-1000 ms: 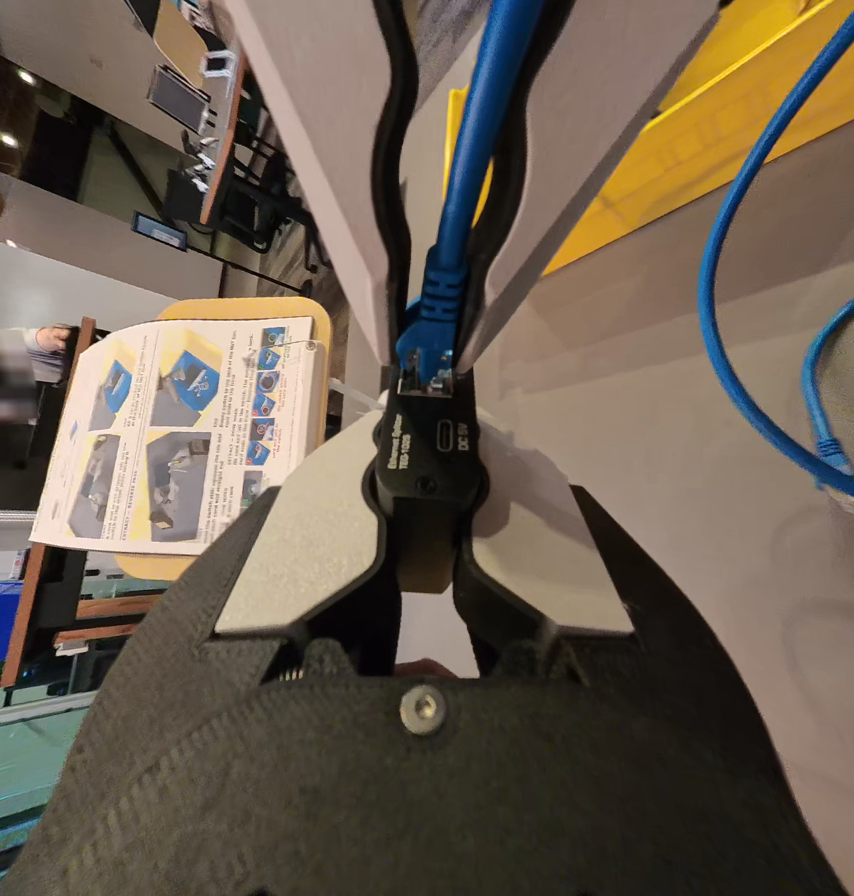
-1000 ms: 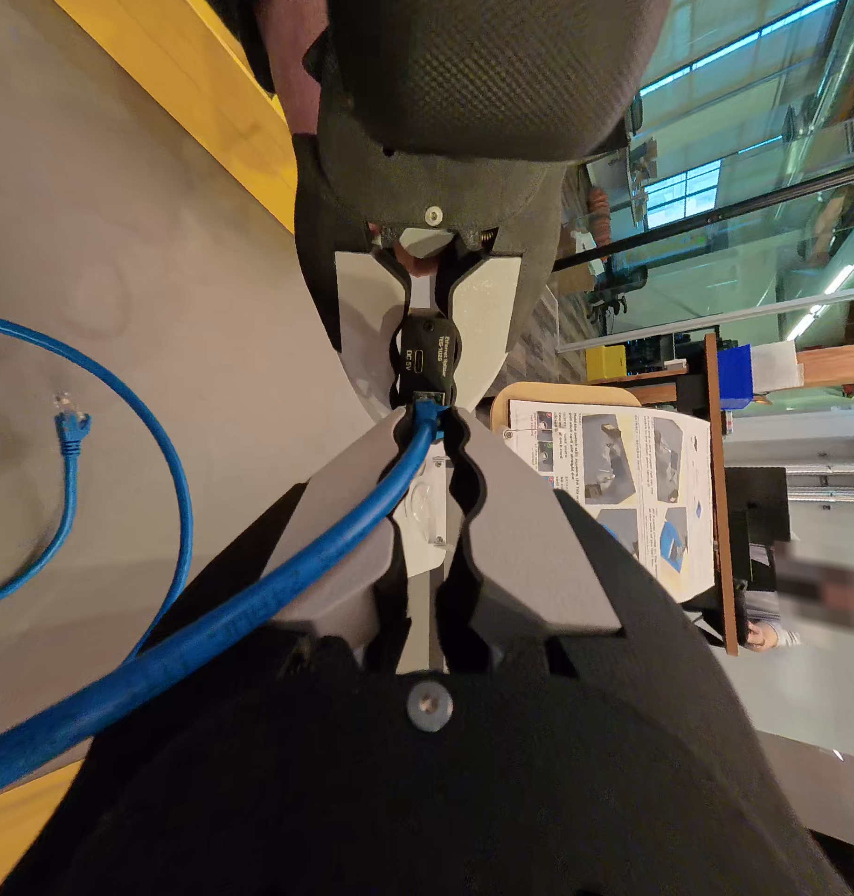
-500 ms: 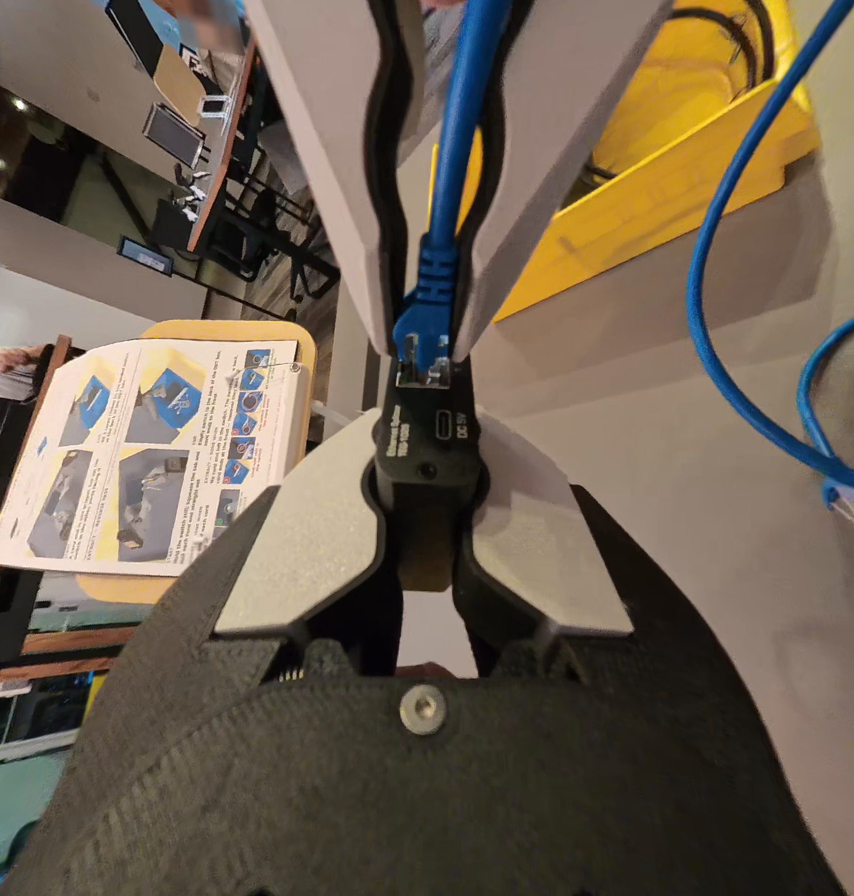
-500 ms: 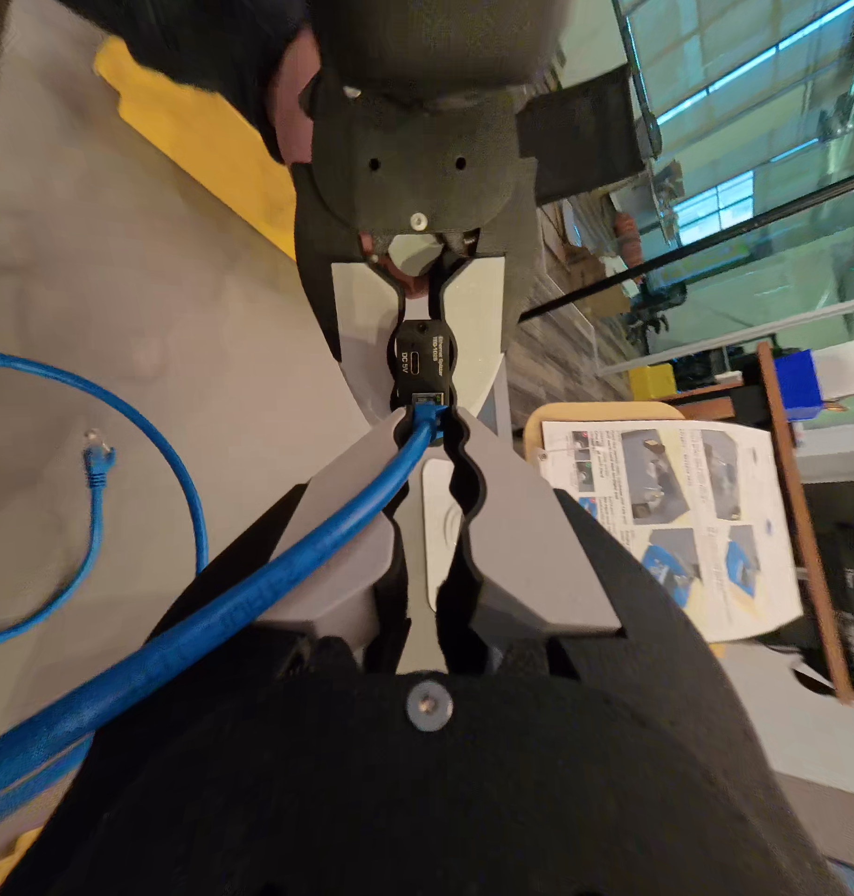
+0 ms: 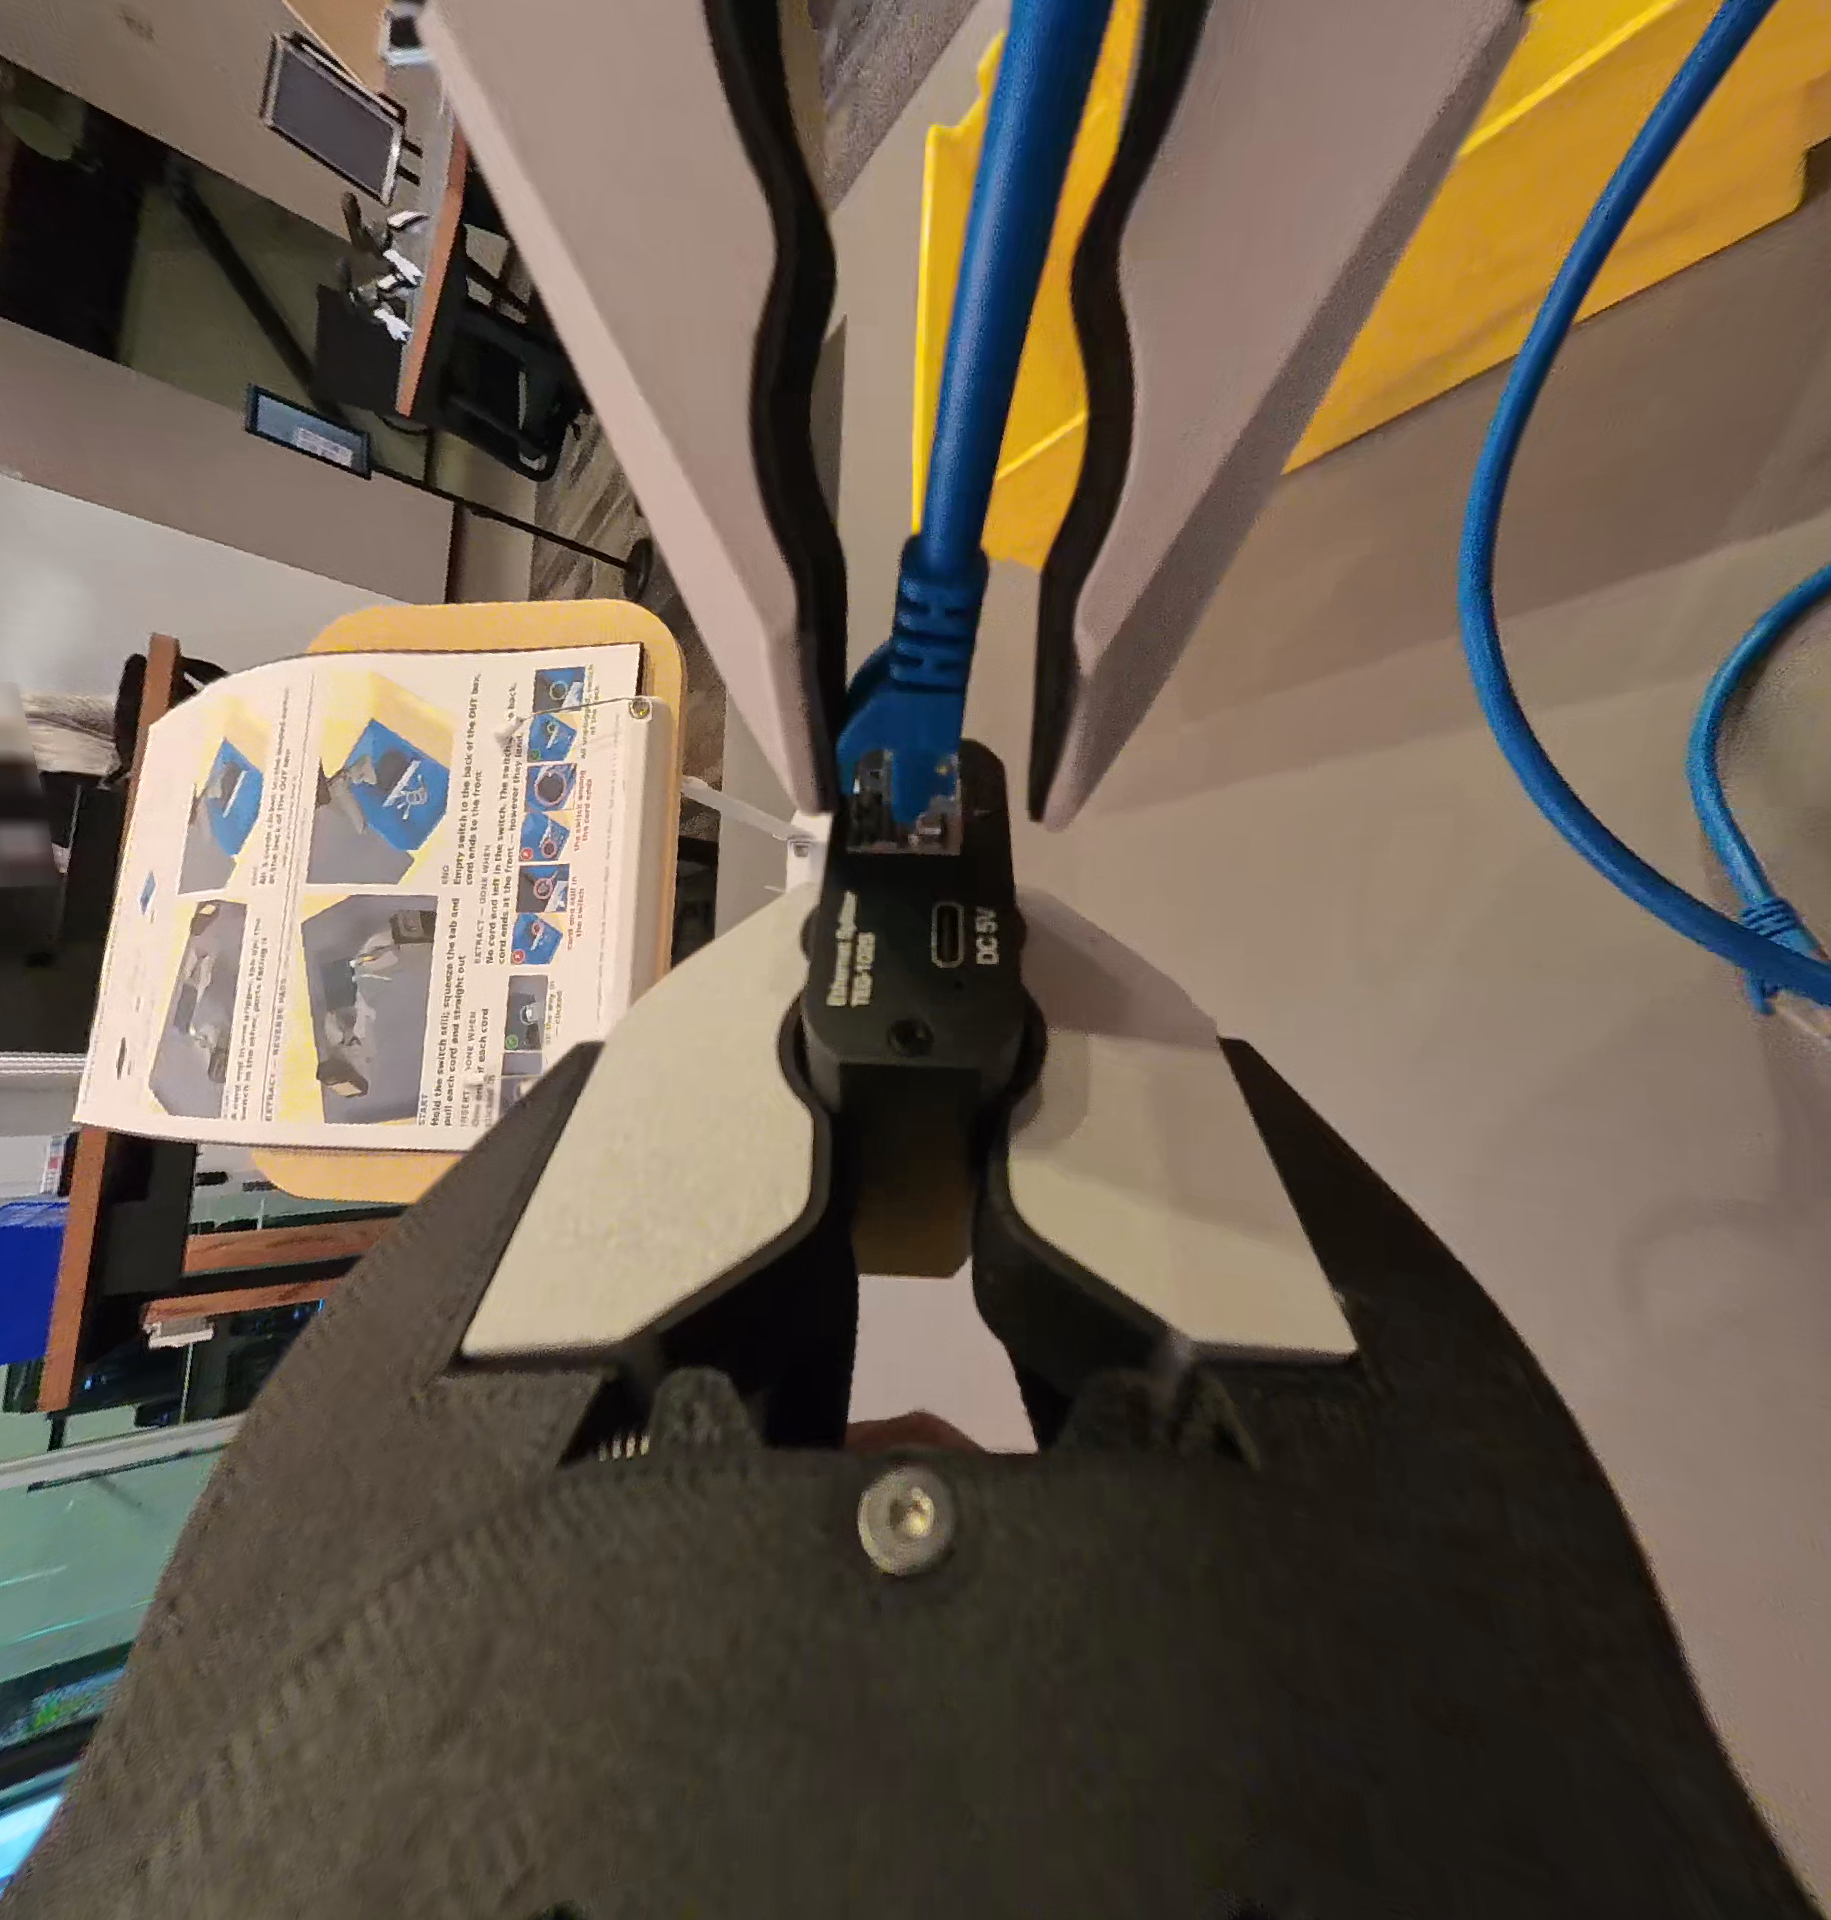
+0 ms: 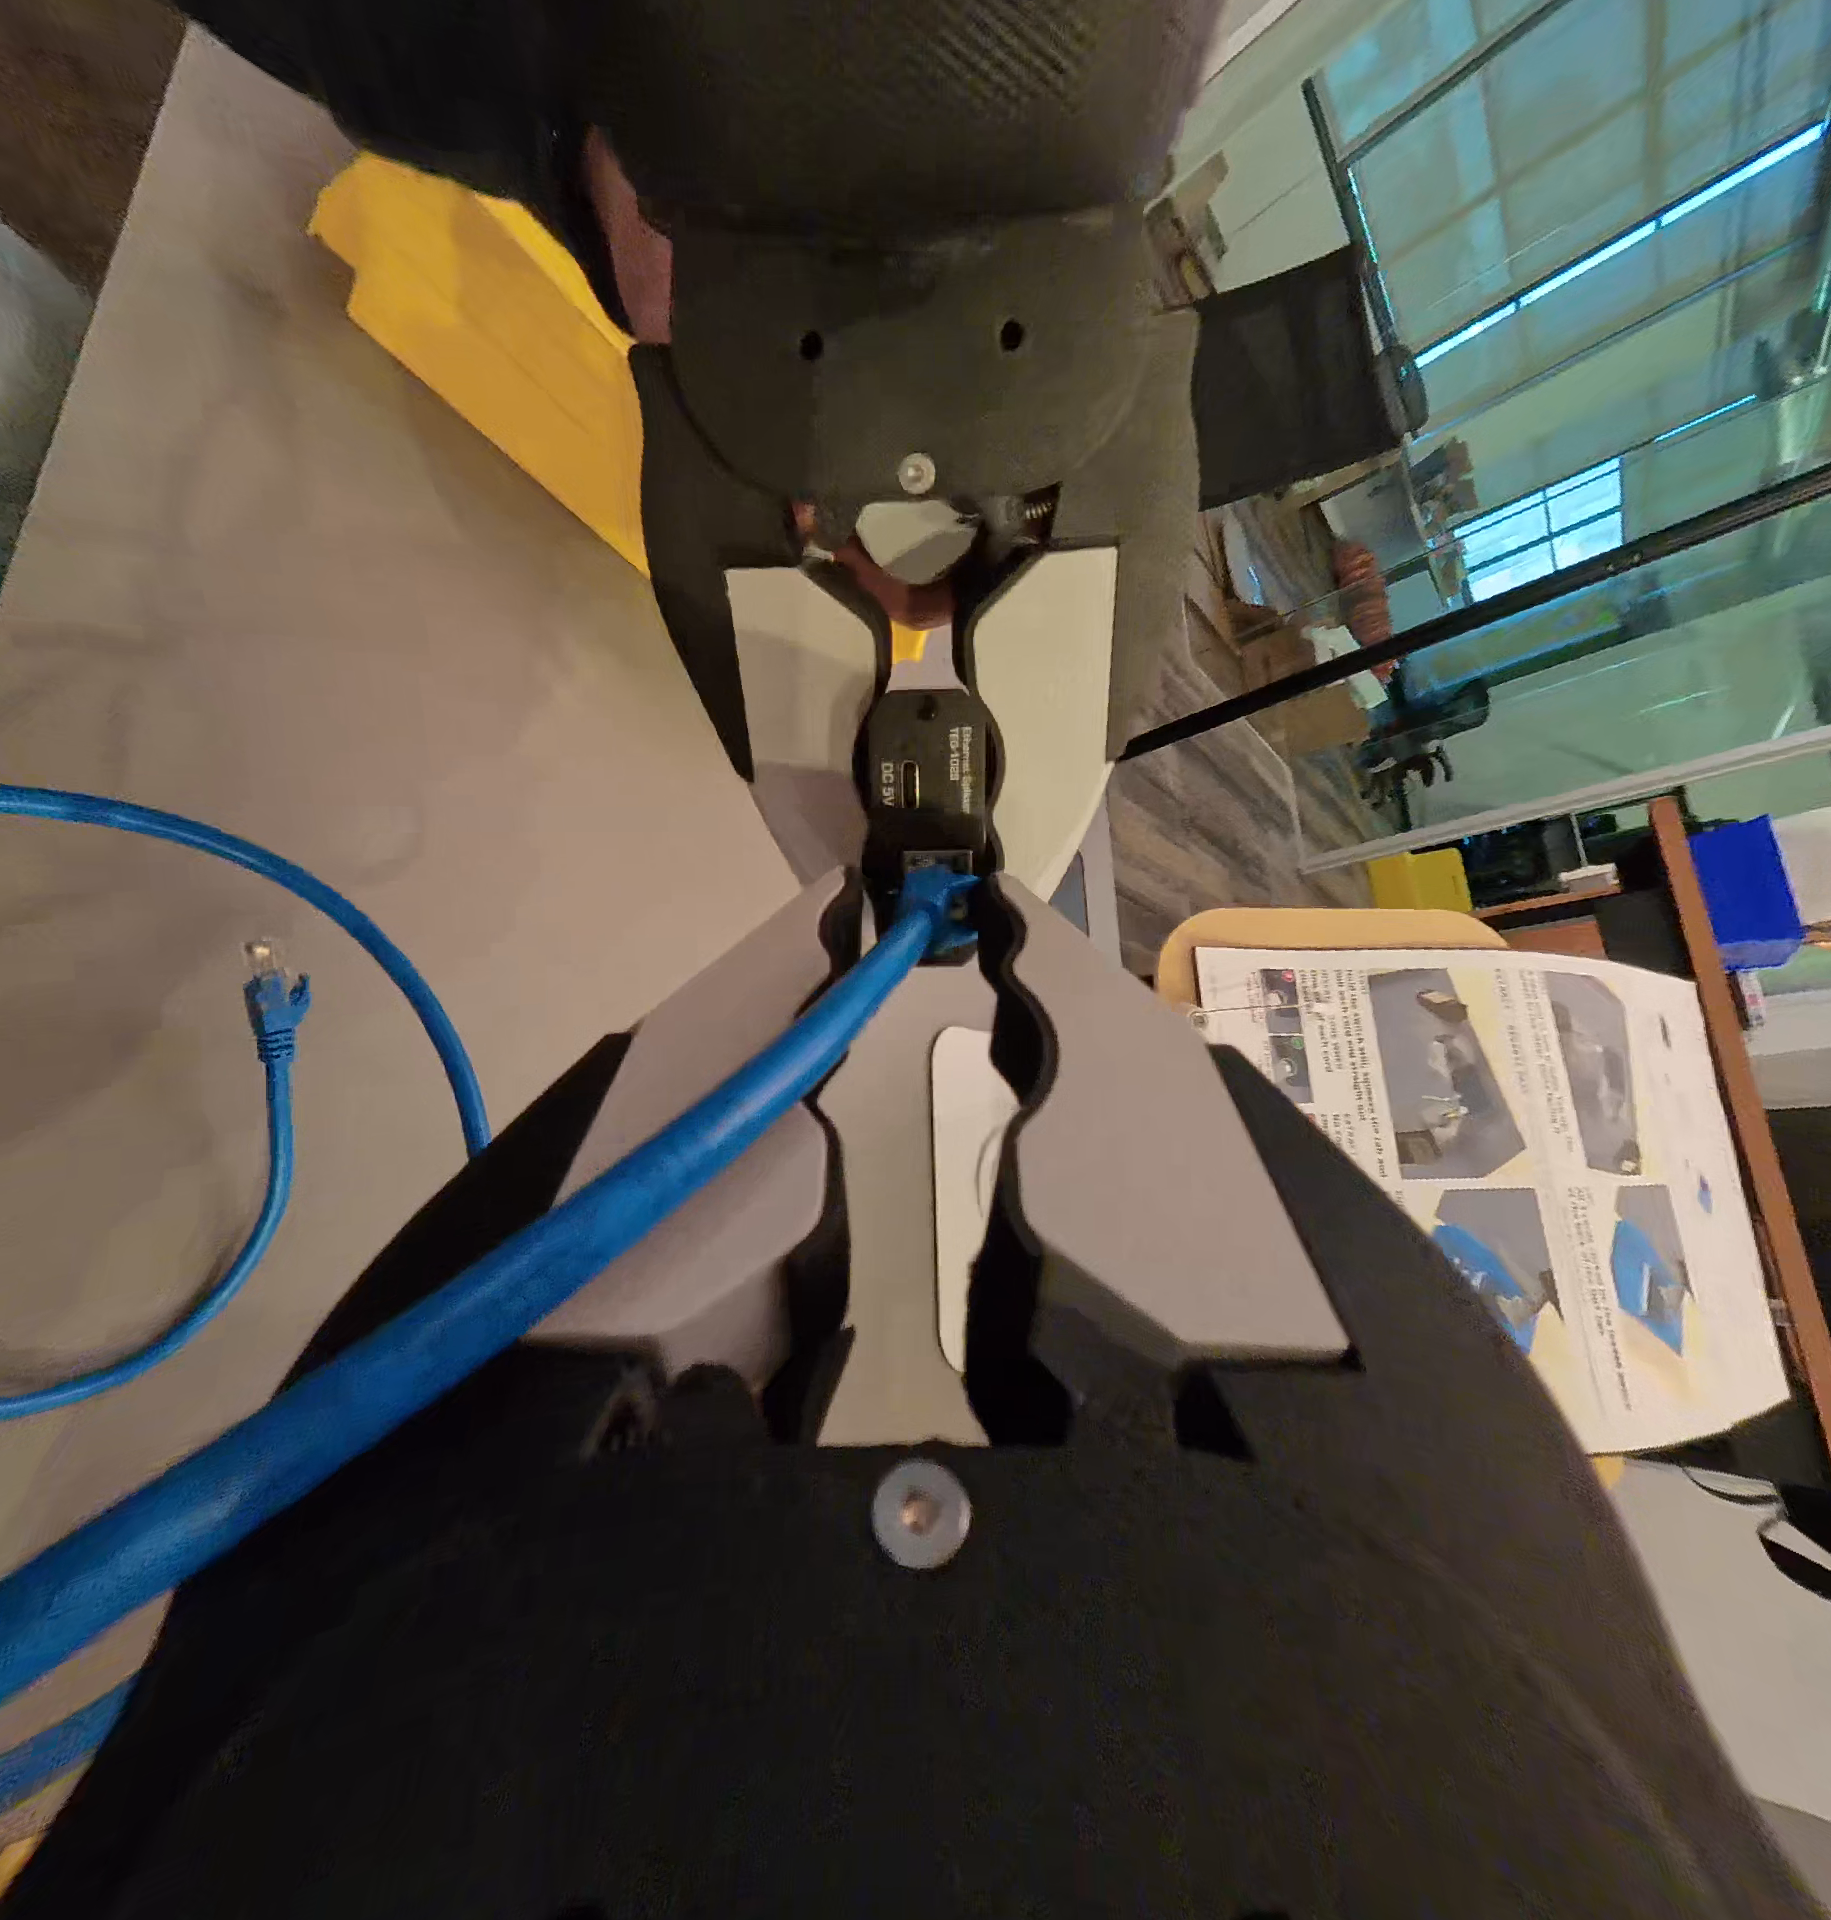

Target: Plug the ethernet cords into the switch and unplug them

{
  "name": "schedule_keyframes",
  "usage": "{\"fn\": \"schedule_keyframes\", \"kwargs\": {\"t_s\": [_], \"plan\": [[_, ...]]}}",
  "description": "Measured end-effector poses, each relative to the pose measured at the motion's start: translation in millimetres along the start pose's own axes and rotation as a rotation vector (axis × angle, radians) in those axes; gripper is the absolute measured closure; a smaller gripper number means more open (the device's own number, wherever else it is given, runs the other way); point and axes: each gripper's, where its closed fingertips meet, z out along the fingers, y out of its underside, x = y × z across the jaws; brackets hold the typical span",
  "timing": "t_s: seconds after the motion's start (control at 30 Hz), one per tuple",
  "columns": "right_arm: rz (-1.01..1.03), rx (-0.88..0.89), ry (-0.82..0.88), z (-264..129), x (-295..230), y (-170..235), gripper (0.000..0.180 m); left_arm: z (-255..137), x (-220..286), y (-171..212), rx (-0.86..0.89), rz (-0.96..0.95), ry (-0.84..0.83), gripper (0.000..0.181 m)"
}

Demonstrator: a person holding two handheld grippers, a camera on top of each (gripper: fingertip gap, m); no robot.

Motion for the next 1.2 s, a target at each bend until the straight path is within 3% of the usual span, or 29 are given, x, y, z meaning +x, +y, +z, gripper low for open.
{"fn": "schedule_keyframes", "kwargs": {"t_s": [0.4,0.67,0.87,1.1,1.2], "plan": [[-0.100,-0.103,-0.007,-4,-1,6,0.169,4,5,-3,-0.015,0.030,0.005,0.155],[0.059,-0.017,-0.078,-5,-1,2,0.169,5,7,-5,0.054,-0.039,0.025,0.154],[-0.001,-0.151,0.028,4,-7,12,0.169,12,14,4,0.070,-0.098,0.023,0.154],[0.281,0.091,-0.096,-4,-5,4,0.168,4,17,-7,0.162,-0.181,0.038,0.154],[0.311,0.138,-0.115,-3,-8,6,0.169,5,21,-7,0.143,-0.180,0.056,0.153]]}}
